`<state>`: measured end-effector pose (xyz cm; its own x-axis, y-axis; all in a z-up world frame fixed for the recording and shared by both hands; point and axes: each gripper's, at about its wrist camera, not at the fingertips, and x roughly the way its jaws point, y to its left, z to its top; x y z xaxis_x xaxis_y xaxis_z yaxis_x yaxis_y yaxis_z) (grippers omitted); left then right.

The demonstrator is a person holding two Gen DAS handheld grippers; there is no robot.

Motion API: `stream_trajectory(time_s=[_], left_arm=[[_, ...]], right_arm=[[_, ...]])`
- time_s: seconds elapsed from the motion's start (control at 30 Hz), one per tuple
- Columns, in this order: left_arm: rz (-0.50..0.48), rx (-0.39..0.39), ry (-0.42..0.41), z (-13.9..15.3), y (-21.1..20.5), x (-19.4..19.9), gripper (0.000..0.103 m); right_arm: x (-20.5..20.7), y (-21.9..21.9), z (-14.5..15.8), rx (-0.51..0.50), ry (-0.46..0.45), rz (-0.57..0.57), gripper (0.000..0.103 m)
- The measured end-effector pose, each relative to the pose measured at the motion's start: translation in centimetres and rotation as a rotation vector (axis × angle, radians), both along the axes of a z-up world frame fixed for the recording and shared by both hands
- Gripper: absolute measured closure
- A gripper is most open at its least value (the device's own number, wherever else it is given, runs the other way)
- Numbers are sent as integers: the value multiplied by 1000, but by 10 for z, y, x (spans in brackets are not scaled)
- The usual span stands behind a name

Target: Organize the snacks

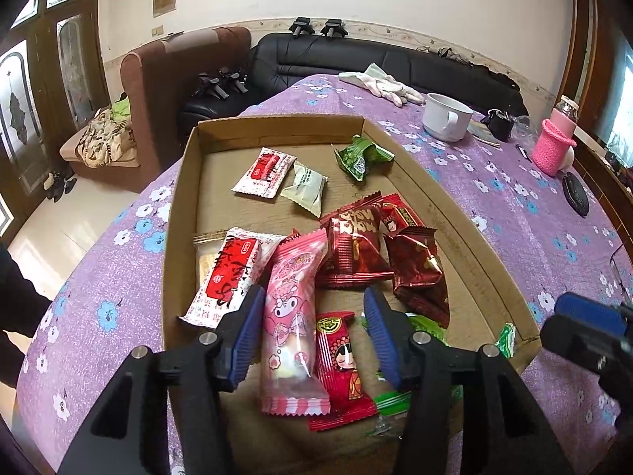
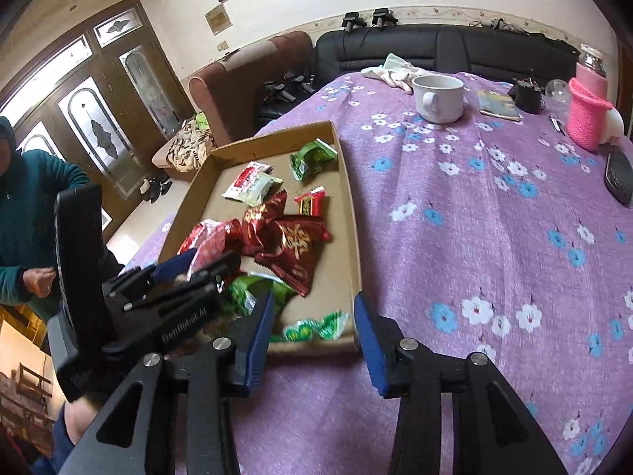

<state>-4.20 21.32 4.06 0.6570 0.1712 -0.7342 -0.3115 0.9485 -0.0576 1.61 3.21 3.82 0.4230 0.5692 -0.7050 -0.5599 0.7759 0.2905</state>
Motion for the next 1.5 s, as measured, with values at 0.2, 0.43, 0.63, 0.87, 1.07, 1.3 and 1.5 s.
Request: stream_trajectory(time_s=[0.2, 0.43, 0.63, 0.87, 1.07, 1.3, 1.5], left_arm=[[11, 11, -38, 11, -4, -8, 44], [65, 86, -123, 31, -13, -21, 23], [74, 109, -122, 32, -18, -20, 21], [83, 121, -101, 26, -18, -16, 21], [87, 128, -99, 25, -17, -16, 20], [67, 152, -128, 30, -24, -20, 12], [89, 198, -135, 38, -32, -27, 3]], right_arm=[[0, -14, -5, 26, 20, -15, 57], [-4, -29, -4, 31, -25, -57, 50], [-5, -31, -6, 31, -24, -55, 49], [-5, -30, -8, 31, -21, -51, 48], [-5, -30, -9, 31, -20, -54, 47], [-8, -31, -6, 29, -43, -64, 46], [-16, -34, -5, 10, -88, -72, 42]])
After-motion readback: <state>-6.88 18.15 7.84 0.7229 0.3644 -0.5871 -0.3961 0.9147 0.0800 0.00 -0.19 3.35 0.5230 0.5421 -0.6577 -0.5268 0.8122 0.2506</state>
